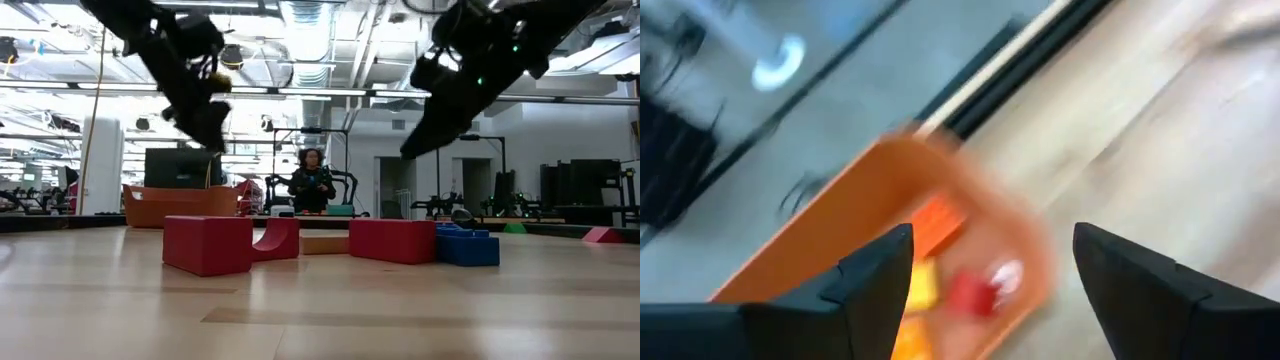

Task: Sort blocks by size
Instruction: Put the small blue game piece into the orange bin

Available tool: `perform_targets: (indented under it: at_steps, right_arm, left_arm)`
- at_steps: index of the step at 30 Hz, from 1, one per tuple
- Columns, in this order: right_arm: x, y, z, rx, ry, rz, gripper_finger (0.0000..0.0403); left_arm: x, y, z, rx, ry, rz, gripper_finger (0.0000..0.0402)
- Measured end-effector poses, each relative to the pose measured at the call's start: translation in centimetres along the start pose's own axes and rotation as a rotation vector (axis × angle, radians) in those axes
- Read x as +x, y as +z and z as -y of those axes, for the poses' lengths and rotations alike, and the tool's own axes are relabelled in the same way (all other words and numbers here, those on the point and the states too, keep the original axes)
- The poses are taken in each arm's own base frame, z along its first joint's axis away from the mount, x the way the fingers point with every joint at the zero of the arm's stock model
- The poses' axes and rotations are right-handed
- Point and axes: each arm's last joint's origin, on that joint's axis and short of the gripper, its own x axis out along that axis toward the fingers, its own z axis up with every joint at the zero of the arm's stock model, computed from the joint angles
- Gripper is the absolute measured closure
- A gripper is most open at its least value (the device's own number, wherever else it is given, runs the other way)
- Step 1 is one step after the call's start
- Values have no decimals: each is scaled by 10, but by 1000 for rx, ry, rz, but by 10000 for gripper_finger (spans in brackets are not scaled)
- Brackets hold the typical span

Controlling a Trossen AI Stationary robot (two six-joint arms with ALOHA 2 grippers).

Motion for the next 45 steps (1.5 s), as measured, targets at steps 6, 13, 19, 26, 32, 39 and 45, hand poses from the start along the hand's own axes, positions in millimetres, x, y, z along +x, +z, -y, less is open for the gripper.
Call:
perform_targets:
  at_steps: [6, 13, 19, 26, 32, 39, 45]
  right_arm:
    - [-2, -16, 40, 108, -142, -151, 142]
    - [0, -32, 80, 163, -265, -260, 142]
    - [24, -53, 89, 164, -238, -401, 142]
    - [31, -54, 87, 139, -216, -401, 143]
    - [20, -45, 81, 128, -203, -352, 143]
    - [19, -41, 67, 85, -165, -349, 143]
    - [38, -51, 69, 82, -156, -392, 143]
  left_arm:
    - [-14, 3, 55, 6, -170, 136, 151]
    - [-28, 16, 97, -31, -264, 349, 152]
    - [-41, 27, 107, -81, -323, 487, 152]
    - [-42, 22, 111, -17, -324, 459, 152]
    - [-41, 20, 111, -4, -311, 439, 152]
    - [-41, 20, 111, 9, -302, 444, 152]
    - [-40, 20, 110, 3, -300, 440, 152]
